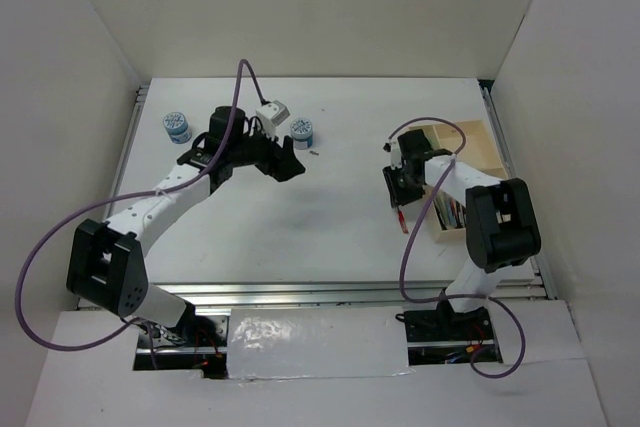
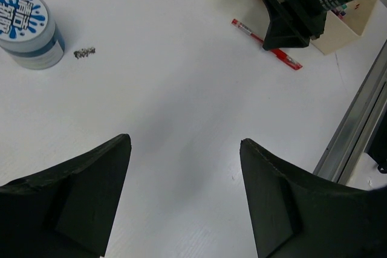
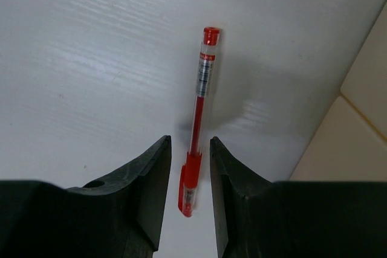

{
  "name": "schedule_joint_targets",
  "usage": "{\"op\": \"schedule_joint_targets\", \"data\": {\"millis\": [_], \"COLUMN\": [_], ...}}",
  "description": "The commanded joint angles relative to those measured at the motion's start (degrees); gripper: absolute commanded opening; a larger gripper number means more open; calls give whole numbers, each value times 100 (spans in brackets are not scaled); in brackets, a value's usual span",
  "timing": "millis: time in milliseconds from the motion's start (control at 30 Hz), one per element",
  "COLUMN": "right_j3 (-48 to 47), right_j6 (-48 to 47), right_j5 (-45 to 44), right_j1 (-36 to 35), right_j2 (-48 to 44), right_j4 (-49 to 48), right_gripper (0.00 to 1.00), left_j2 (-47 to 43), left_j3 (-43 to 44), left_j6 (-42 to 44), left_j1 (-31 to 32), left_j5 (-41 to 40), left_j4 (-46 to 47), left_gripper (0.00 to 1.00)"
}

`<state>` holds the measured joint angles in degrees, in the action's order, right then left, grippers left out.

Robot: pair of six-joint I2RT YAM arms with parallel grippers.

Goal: Sort the stationery into containers
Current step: Pick up the pen from the center of the board.

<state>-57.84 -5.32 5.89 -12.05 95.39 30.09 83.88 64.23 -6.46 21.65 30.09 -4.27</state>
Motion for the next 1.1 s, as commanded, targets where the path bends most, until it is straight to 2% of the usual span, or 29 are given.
{"op": "schedule_joint_targets", "data": {"millis": [0,100,133,200,267,367,500,633,667,733,767,833,867,967,1067], "right_j3": [-315,-394,-403,-473,-535,-701,-825,-1009,-1123,-1500,-1737,-1932,-2011,-1906,-1984], "right_j6": [75,40,31,23,14,-13,-162,-469,-687,-829,-908,-997,-1014,-874,-874], "right_j5": [-220,-299,-325,-334,-361,-361,-142,1139,1847,2510,3123,3558,3881,4297,4683], "right_j1": [-86,-95,-104,-122,-130,-131,-122,-157,-192,-244,-288,-402,-542,-754,-1298], "right_j2": [137,374,409,506,559,682,613,138,68,-47,-47,-30,-91,-337,-443], "right_j4": [-284,-284,-293,-284,-232,-82,58,504,716,1314,1542,2035,2176,2107,2317], "right_gripper": [39,37,33,31,20,15,5,0,0,0,0,0,0,0,0], "left_j2": [-275,-398,-433,-547,-670,-793,-1030,-1566,-1828,-2294,-2445,-2796,-2859,-2965,-3009], "left_j3": [-77,-173,-261,-331,-463,-534,-568,-1025,-1131,-1570,-1719,-2089,-2211,-2335,-2589], "left_j6": [-92,-31,13,179,285,584,1918,3165,3751,4273,4806,5380,5957,6559,7033], "left_j1": [23,23,15,23,23,67,383,515,568,700,892,1156,1471,1920,2298], "left_j5": [-82,-12,41,137,199,445,560,831,989,973,868,719,509,226,-194], "left_j4": [-126,-179,-162,-179,-179,-485,-1075,-1076,-1058,-796,-673,-461,-426,-180,285], "left_gripper": [85,85,85,84,83,82,82,80,80,77,76,71,70,69,66]}}
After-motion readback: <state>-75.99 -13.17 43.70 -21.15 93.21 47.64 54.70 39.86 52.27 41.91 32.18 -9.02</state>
